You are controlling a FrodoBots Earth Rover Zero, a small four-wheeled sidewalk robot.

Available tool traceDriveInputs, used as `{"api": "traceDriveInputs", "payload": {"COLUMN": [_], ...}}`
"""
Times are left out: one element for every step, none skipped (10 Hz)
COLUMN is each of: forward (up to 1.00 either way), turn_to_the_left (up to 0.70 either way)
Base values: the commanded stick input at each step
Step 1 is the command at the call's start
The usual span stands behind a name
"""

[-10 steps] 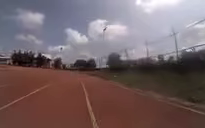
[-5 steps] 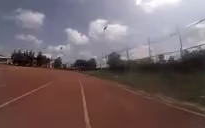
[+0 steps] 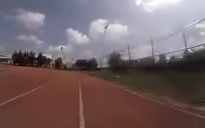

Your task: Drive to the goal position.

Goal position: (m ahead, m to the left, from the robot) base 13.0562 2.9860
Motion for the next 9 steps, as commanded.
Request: {"api": "traceDriveInputs", "payload": {"forward": [0.7,0.7,0.7,0.7,0.7,0.7,0.7,0.7,0.7], "turn_to_the_left": [0.0,0.0,0.0,0.0,0.0,0.0,0.0,0.0,0.0]}}
